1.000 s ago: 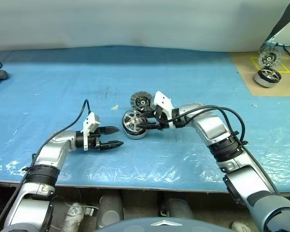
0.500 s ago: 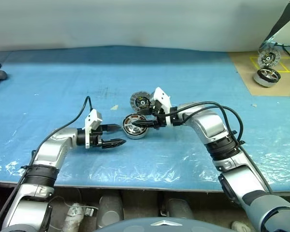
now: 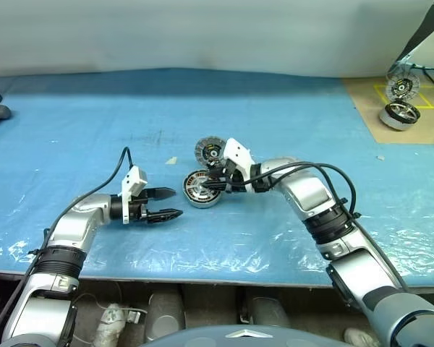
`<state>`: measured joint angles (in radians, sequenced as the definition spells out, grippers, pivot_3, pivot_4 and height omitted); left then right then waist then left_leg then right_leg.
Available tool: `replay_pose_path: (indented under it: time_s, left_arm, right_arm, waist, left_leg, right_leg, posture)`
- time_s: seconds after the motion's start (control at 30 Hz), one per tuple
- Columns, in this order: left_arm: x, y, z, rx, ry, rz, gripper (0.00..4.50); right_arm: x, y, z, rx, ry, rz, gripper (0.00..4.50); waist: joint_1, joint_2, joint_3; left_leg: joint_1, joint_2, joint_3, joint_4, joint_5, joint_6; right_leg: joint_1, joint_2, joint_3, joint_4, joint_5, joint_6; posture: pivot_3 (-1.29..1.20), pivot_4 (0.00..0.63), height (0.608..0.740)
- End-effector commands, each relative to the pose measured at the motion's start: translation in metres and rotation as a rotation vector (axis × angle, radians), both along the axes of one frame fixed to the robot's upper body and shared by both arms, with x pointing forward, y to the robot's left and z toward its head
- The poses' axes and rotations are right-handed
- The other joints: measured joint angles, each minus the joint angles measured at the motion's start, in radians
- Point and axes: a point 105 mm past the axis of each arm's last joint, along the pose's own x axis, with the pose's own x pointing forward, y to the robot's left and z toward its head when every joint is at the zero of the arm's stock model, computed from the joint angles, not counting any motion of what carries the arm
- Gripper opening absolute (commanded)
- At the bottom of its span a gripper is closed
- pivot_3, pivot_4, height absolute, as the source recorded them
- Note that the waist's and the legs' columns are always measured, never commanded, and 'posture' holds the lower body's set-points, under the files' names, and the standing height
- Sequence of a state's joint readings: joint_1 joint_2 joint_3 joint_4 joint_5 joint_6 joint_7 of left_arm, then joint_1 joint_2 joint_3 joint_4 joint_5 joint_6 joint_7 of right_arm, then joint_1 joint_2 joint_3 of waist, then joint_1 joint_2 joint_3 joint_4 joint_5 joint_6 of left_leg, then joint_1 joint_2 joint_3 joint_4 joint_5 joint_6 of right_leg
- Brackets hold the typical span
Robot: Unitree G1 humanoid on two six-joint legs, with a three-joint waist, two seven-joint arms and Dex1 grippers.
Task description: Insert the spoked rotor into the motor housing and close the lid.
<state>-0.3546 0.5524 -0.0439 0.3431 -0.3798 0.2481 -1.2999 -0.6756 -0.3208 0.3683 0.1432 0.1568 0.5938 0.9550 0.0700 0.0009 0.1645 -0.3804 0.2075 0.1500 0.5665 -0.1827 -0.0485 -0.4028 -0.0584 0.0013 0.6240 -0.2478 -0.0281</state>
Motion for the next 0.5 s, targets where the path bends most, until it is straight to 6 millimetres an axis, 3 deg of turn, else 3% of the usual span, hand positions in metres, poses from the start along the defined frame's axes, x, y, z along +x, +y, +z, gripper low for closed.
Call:
replay_pose_path:
  time_s: [0.03, 0.07, 0.27, 0.43, 0.5]
  left_arm:
    - [0.004, -0.007, 0.017, -0.019, -0.063, -0.005, 4.14]
    - [0.004, -0.011, 0.020, -0.021, -0.067, -0.008, 4.14]
    - [0.003, -0.028, 0.036, -0.028, -0.073, -0.013, 4.14]
    - [0.003, -0.032, 0.045, -0.028, -0.072, -0.010, 4.14]
    - [0.003, -0.032, 0.048, -0.029, -0.071, -0.009, 4.14]
  right_arm:
    - [0.000, 0.009, 0.010, 0.033, -0.042, 0.017, 0.24]
    - [0.002, 0.010, 0.009, 0.033, -0.042, 0.007, 0.02]
    - [0.007, 0.008, -0.004, -0.004, -0.010, -0.024, 0.02]
    - [0.007, -0.009, -0.044, -0.210, -0.032, -0.021, 0.02]
    - [0.002, -0.008, -0.042, -0.170, -0.003, -0.006, 0.02]
  waist:
    - [0.000, 0.000, 0.000]
    - [0.000, 0.000, 0.000]
    - [-0.001, 0.000, 0.000]
    - [0.000, 0.000, 0.000]
    - [0.000, 0.000, 0.000]
  left_leg:
    - [0.000, 0.000, 0.000, 0.000, 0.000, 0.000]
    - [0.000, 0.000, 0.000, 0.000, 0.000, 0.000]
    - [0.000, 0.000, 0.000, 0.000, 0.000, 0.000]
    - [0.001, 0.000, 0.000, 0.000, 0.000, 0.000]
    - [0.004, 0.000, 0.000, 0.001, 0.000, 0.000]
  right_leg:
    - [0.000, 0.000, 0.000, 0.000, 0.000, 0.000]
    - [0.000, 0.000, 0.000, 0.000, 0.000, 0.000]
    - [0.000, 0.000, 0.000, 0.000, -0.001, -0.002]
    - [0.001, 0.000, 0.000, 0.000, -0.001, -0.002]
    - [0.004, -0.001, 0.000, 0.000, -0.001, -0.002]
  posture:
    - [0.00, 0.150, 0.740]
    - [0.00, 0.150, 0.740]
    - [0.00, 0.150, 0.740]
    - [0.00, 0.150, 0.740]
    - [0.00, 0.150, 0.740]
